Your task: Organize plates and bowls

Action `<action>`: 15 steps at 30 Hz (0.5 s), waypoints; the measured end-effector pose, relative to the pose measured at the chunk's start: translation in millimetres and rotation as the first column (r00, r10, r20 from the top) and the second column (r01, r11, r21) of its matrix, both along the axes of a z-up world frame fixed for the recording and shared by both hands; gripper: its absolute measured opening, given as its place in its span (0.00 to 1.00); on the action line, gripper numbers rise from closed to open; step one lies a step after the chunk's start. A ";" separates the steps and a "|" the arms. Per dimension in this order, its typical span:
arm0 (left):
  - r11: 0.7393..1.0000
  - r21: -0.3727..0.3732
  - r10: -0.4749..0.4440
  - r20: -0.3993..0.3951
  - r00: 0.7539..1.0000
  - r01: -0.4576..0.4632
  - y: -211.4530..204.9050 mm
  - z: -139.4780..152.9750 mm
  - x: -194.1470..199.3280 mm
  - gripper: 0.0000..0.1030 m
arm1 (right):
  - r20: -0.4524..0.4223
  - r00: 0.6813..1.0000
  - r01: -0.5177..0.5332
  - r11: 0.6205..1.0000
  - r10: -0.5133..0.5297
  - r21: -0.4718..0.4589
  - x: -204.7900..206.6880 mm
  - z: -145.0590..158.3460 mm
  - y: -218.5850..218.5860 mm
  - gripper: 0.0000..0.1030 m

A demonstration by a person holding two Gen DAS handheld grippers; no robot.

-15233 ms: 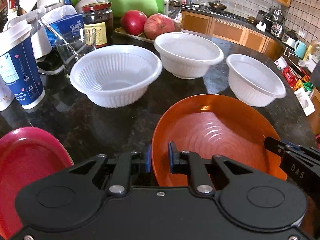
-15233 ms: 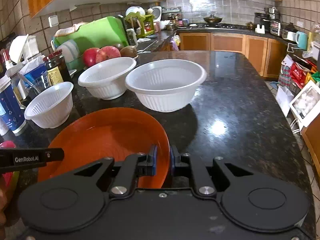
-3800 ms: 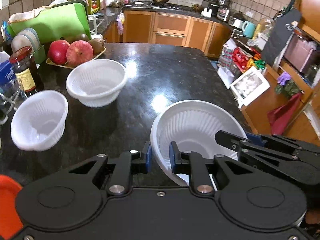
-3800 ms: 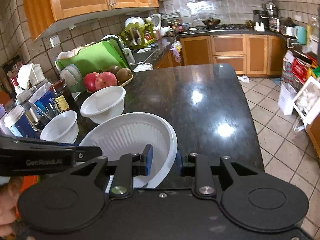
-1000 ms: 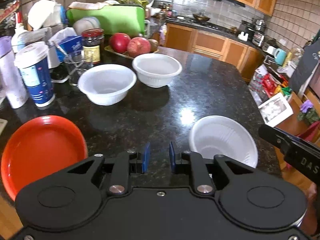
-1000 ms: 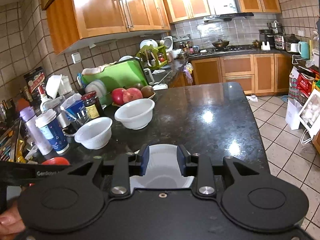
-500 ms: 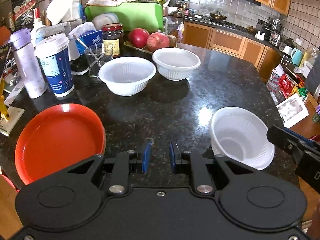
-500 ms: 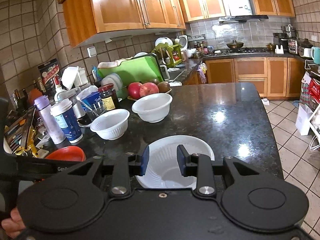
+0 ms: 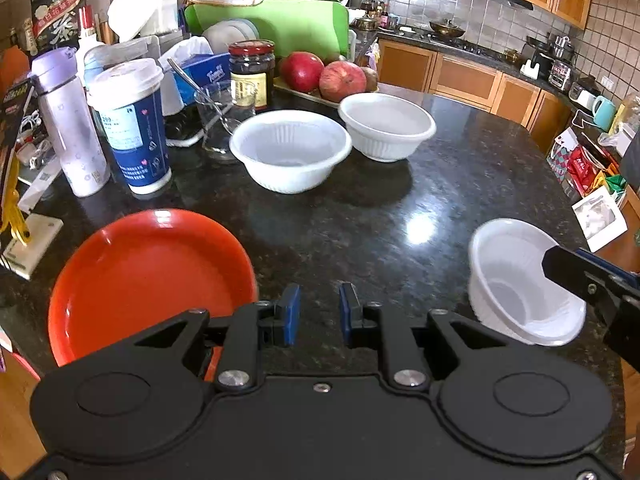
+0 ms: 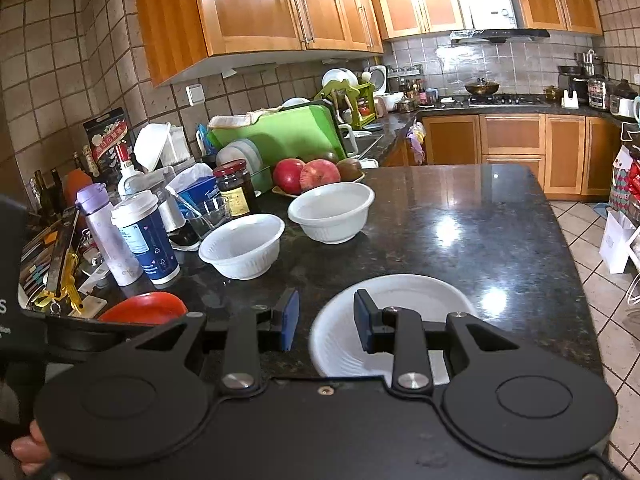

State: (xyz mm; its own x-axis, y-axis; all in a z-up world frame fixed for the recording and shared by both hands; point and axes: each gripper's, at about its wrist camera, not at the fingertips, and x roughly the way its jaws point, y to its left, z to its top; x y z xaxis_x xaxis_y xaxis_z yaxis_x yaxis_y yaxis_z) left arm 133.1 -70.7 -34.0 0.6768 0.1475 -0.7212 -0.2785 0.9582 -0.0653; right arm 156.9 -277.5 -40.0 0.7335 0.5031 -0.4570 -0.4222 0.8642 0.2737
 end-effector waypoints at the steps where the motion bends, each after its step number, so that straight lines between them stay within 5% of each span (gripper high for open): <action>1: 1.000 0.001 -0.006 0.002 1.000 0.006 5.7 1.0 1.3 0.25 | -0.003 1.000 0.001 1.000 -0.001 -0.001 2.7 0.4 6.7 0.32; 15: 0.996 0.031 -0.079 0.000 0.997 0.079 98.7 16.6 63.7 0.25 | -0.087 0.993 0.083 0.996 -0.085 -0.018 69.7 0.5 112.3 0.32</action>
State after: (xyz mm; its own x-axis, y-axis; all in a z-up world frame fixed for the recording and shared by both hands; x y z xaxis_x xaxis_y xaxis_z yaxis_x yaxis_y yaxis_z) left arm 196.8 28.0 -17.4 0.6878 0.1158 -0.7166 -0.2018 0.9788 -0.0355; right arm 226.7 -165.1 -39.6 0.7298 0.4344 -0.5279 -0.3230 0.8996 0.2938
